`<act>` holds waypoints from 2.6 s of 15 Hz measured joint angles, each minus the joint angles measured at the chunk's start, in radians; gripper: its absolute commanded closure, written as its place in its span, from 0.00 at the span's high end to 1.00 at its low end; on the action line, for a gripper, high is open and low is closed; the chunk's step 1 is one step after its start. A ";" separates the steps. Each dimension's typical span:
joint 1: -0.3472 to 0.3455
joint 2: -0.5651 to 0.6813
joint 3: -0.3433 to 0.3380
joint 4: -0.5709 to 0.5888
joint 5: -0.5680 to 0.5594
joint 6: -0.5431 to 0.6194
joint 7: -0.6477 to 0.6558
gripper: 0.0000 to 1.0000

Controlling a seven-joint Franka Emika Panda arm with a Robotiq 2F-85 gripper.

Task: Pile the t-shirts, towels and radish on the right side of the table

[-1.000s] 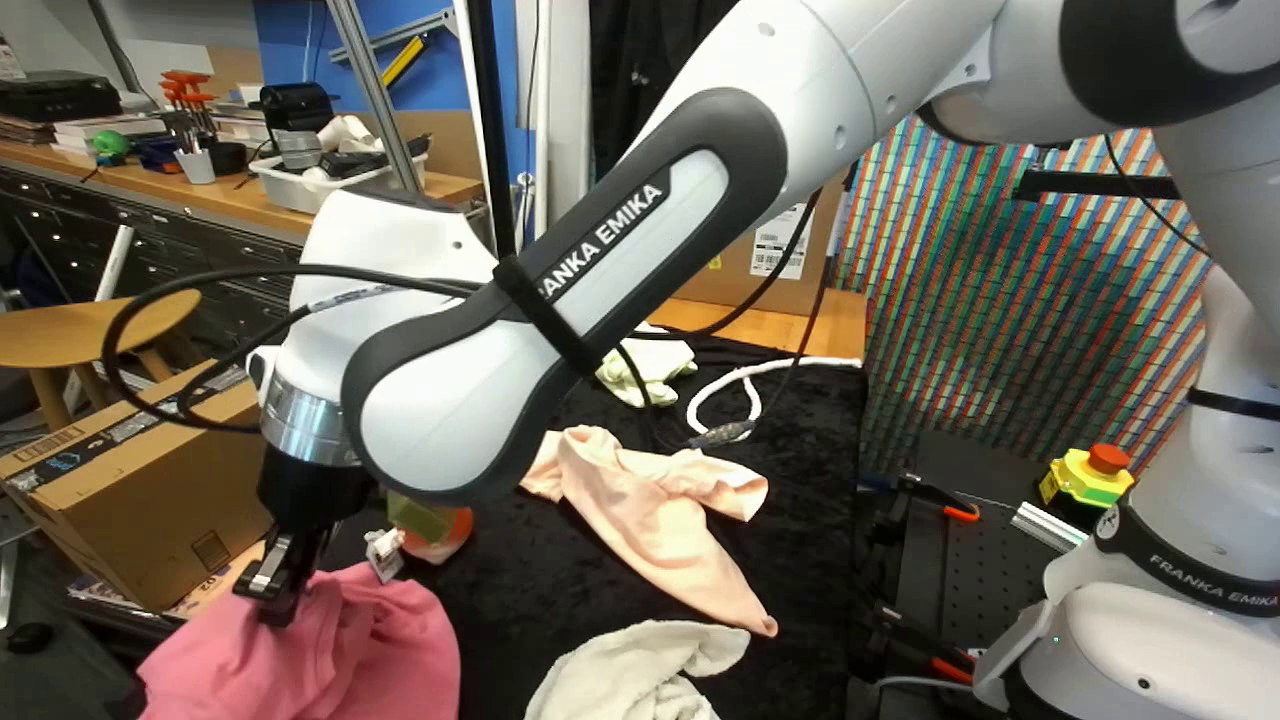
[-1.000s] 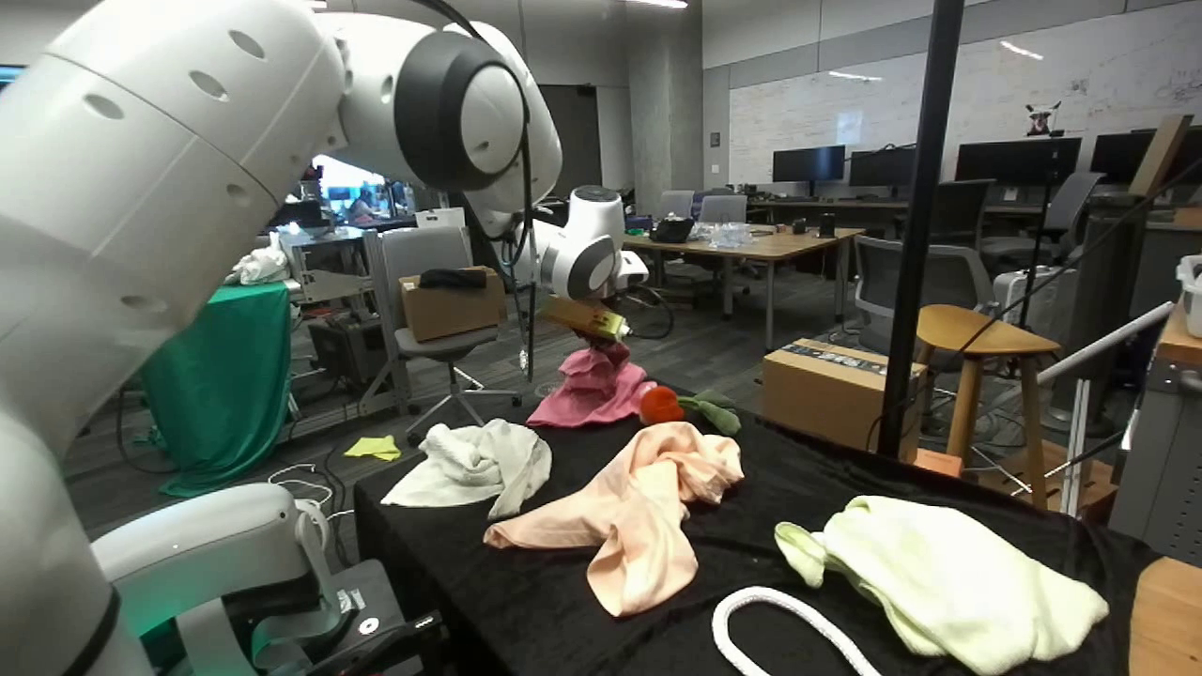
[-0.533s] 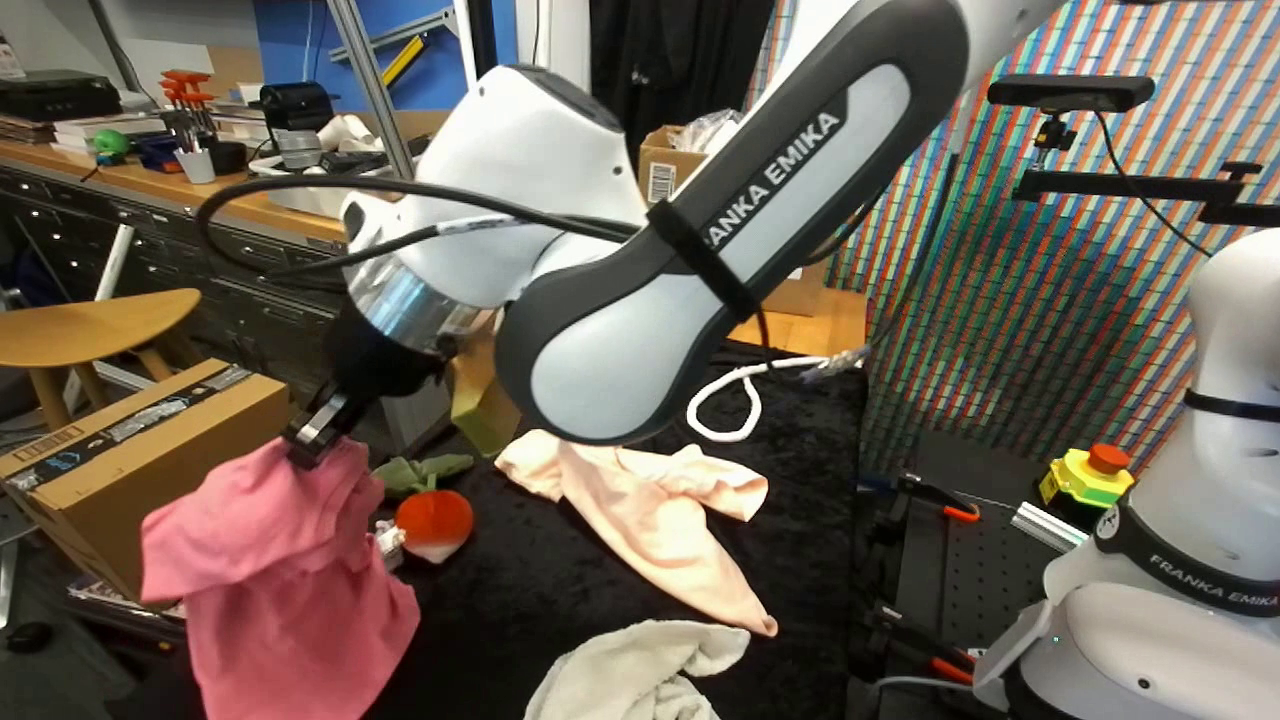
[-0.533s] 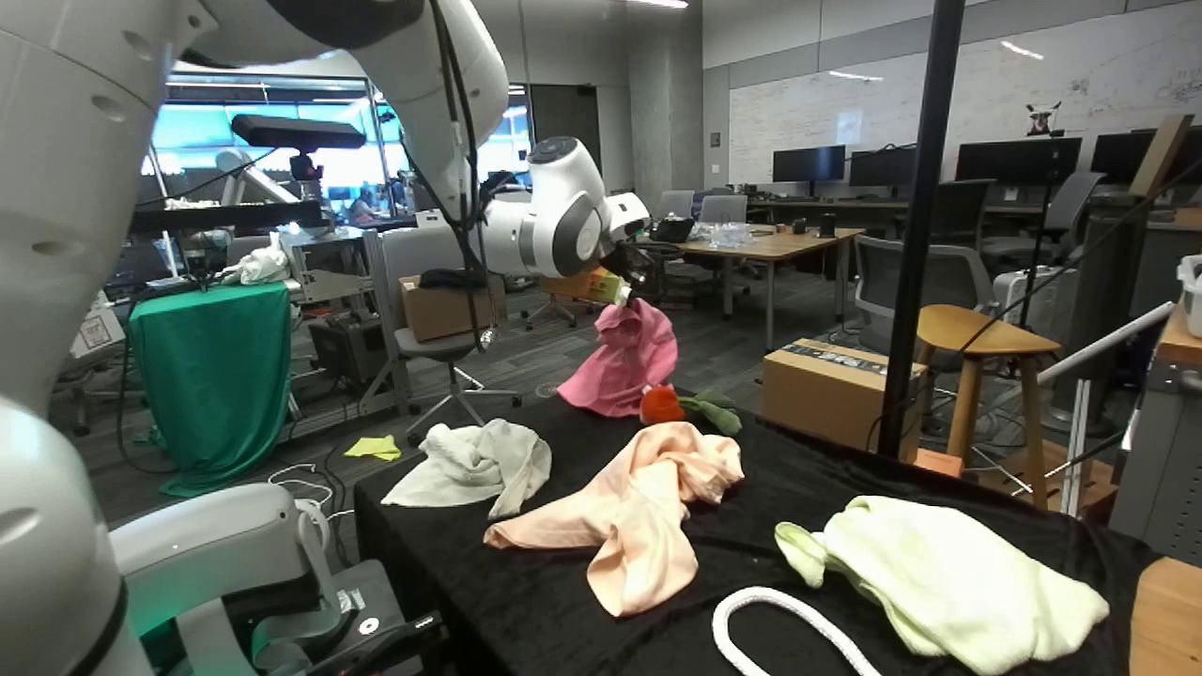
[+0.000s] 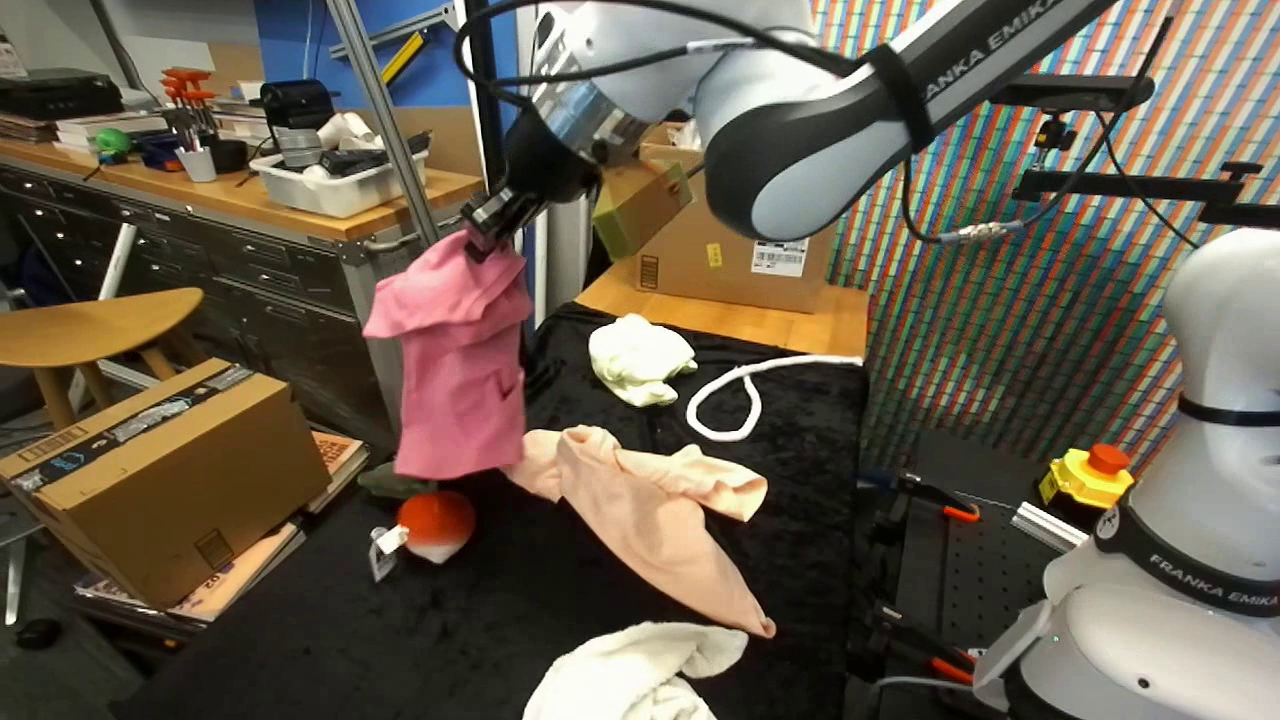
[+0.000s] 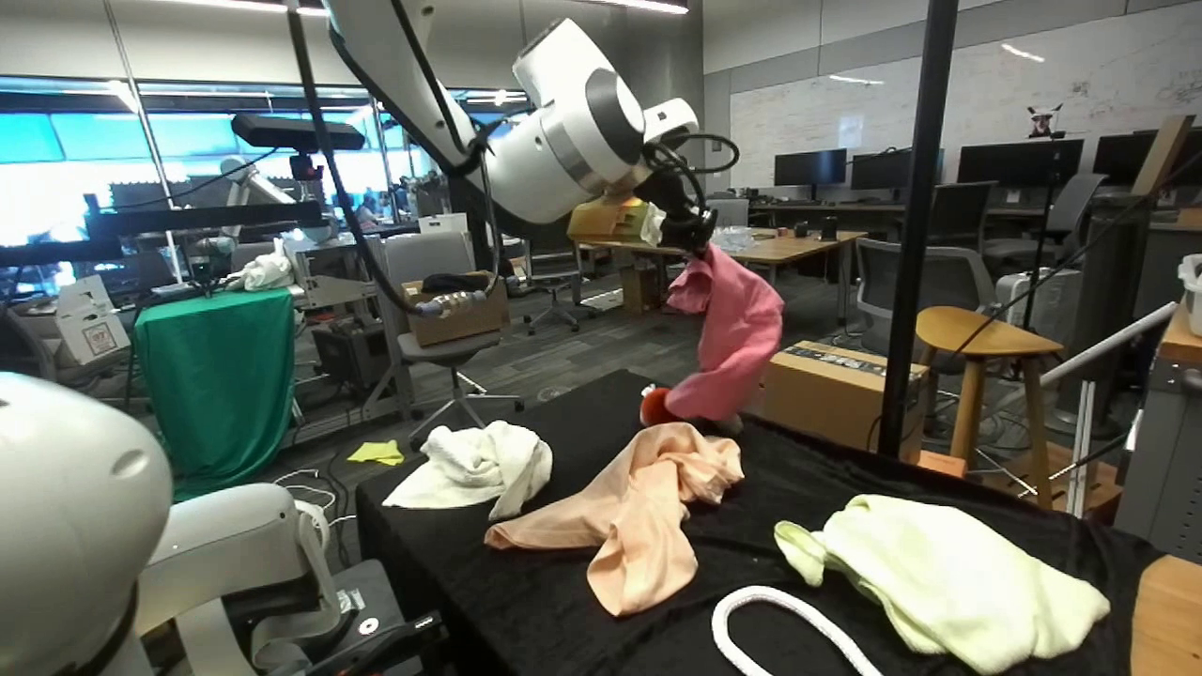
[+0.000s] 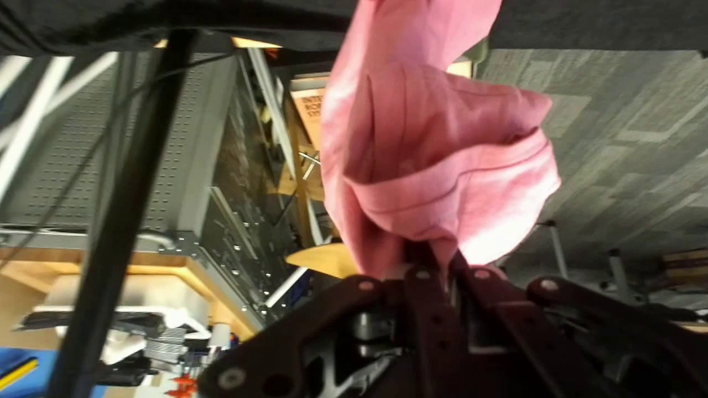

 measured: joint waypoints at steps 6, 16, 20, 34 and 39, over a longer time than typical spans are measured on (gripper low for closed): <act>-0.073 -0.287 0.146 -0.124 -0.152 -0.379 0.208 0.06; -0.503 -0.373 0.548 -0.228 0.326 -0.618 0.085 0.06; -0.610 -0.373 0.546 -0.246 0.413 -0.638 0.047 0.06; -0.885 -0.384 0.519 -0.264 0.420 -0.636 0.142 0.07; -0.894 -0.381 0.532 -0.264 0.386 -0.636 0.183 0.47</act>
